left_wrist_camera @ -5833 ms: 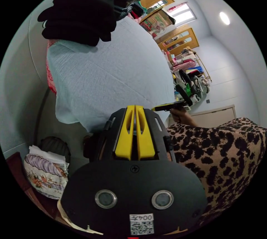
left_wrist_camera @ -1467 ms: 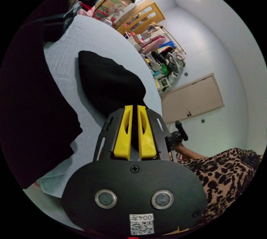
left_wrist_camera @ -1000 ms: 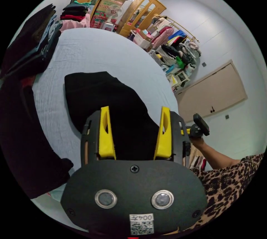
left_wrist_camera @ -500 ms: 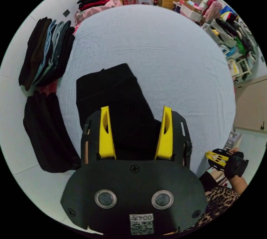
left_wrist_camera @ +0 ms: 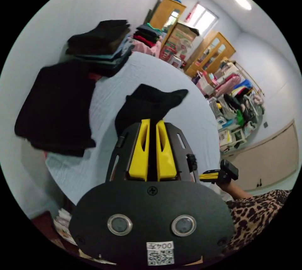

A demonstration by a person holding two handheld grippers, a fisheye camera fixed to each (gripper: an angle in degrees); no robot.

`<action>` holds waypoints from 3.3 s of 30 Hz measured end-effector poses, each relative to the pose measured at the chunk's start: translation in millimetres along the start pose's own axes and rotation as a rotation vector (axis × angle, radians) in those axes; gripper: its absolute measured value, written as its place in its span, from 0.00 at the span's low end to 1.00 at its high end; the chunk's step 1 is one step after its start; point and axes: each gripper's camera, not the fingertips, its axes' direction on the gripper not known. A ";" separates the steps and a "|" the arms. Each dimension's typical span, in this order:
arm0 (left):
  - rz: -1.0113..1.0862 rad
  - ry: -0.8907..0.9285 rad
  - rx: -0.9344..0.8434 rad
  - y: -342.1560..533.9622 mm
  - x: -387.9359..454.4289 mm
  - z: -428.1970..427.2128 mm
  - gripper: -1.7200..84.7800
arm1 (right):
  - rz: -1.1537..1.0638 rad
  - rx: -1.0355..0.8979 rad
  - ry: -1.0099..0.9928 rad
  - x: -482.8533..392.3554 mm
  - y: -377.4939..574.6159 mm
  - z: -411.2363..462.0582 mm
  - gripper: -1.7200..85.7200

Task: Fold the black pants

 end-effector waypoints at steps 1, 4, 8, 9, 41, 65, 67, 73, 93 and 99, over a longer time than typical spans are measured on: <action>-0.067 0.002 0.014 33.8 -32.8 -8.4 0.04 | 0.013 -0.002 0.004 5.3 -0.8 4.9 0.01; -0.266 0.044 0.028 118.2 -120.4 0.3 0.04 | 0.062 -0.004 -0.002 22.7 -0.3 17.3 0.01; -0.394 0.102 -0.006 192.3 -188.1 63.9 0.04 | 0.105 0.060 -0.048 57.0 17.7 35.1 0.02; -0.387 0.097 -0.018 196.5 -191.3 75.5 0.04 | 0.118 0.069 -0.064 63.8 20.9 37.9 0.02; -0.214 0.320 0.044 353.6 -427.6 482.1 0.04 | 0.101 0.723 -0.728 411.9 -143.7 5.0 0.07; 0.481 0.723 0.901 299.0 -349.5 137.0 0.04 | -0.472 1.785 -0.096 272.7 580.6 -603.7 0.06; 0.498 0.760 0.923 297.2 -347.6 119.5 0.04 | -0.490 1.794 -0.078 257.8 604.7 -619.7 0.06; 0.547 0.835 0.947 284.2 -328.6 76.8 0.04 | -0.558 1.865 -0.112 227.2 665.5 -654.6 0.06; 0.368 0.525 0.762 -36.0 -211.7 249.0 0.11 | -0.023 1.639 -0.004 457.2 388.7 -673.9 0.19; 0.000 0.554 0.410 -202.2 -261.6 415.9 0.22 | 0.209 1.482 -0.108 575.5 264.0 -625.8 0.24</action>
